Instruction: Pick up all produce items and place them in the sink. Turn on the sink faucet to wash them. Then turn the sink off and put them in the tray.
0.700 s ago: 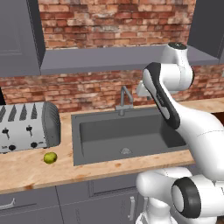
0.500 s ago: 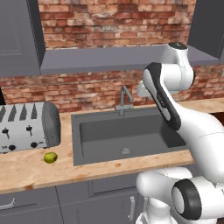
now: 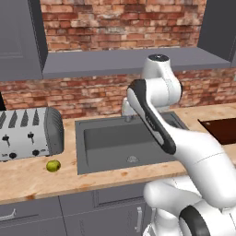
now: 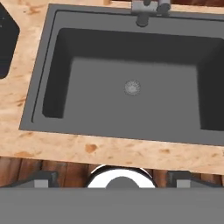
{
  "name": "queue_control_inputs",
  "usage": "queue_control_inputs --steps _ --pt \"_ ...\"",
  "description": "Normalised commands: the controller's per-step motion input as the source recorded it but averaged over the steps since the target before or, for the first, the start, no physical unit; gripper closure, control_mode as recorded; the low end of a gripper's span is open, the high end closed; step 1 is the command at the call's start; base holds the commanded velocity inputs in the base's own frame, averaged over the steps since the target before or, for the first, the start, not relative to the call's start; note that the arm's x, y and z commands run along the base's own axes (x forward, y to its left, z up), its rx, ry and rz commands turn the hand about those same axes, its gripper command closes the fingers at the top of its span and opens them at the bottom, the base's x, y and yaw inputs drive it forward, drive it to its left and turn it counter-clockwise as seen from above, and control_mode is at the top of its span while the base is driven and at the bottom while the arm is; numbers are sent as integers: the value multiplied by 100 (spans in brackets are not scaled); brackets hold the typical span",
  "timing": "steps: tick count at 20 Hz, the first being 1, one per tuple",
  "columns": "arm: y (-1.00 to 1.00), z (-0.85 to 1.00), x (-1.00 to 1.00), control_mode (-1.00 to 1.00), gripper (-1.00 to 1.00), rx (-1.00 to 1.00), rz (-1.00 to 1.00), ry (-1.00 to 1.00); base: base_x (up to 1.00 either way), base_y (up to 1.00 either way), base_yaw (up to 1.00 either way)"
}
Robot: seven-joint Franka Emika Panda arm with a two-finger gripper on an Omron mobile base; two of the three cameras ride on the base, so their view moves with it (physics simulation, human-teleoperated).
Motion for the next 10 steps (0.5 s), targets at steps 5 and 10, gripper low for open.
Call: queue_control_inputs --steps 5,10 --pt "100 -20 -8 -100 -100 -4 1 16 0 0 0" --pt "100 -25 0 -100 -100 -4 0 23 0 0 0"
